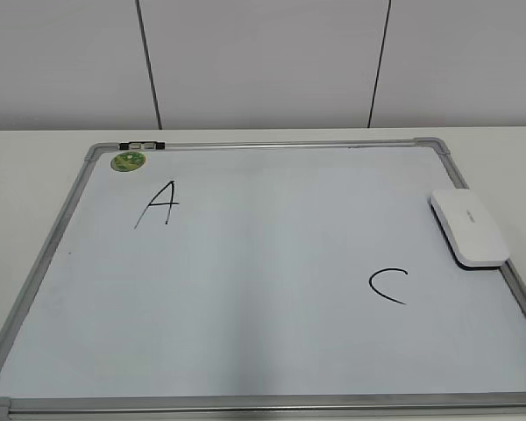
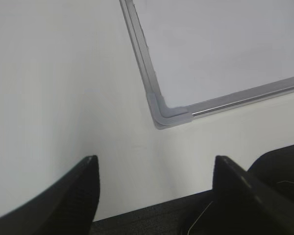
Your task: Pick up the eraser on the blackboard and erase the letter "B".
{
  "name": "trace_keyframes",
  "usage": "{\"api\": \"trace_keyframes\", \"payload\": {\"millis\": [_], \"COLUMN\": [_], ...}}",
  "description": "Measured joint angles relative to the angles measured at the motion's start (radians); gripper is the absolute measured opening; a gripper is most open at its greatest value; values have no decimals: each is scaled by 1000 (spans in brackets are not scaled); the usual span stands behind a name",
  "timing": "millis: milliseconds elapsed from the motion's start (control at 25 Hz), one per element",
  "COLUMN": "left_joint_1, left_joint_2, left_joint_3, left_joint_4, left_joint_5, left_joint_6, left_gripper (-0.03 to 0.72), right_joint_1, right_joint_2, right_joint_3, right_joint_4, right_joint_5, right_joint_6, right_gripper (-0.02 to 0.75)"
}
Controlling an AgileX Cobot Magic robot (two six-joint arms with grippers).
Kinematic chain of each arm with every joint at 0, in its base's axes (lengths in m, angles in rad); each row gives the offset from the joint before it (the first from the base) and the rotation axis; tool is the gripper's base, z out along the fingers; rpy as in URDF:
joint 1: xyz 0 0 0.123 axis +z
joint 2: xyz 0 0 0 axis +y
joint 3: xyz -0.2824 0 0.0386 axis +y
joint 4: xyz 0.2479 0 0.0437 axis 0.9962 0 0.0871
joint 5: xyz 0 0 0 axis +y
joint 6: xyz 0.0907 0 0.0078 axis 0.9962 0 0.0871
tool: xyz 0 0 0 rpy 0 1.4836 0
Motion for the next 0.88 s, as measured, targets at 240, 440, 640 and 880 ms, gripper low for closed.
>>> {"api": "trace_keyframes", "payload": {"millis": [240,440,640,880], "left_joint_1": [0,0,0,0], "left_joint_2": [0,0,0,0], "left_joint_3": [8,8,8,8], "left_joint_4": [4,6,6,6], "left_joint_5": [-7,-12,-14,-14], "left_joint_6": [0,0,0,0], "left_gripper": [522,508,492,489], "right_joint_1": [0,0,0,0], "right_joint_2": [0,0,0,0], "right_joint_3": [35,36,36,36], "right_joint_4": [0,0,0,0], "right_joint_5": [-80,-86,-90,-91], "right_joint_6": [2,2,2,2], "right_gripper": [594,594,594,594]}}
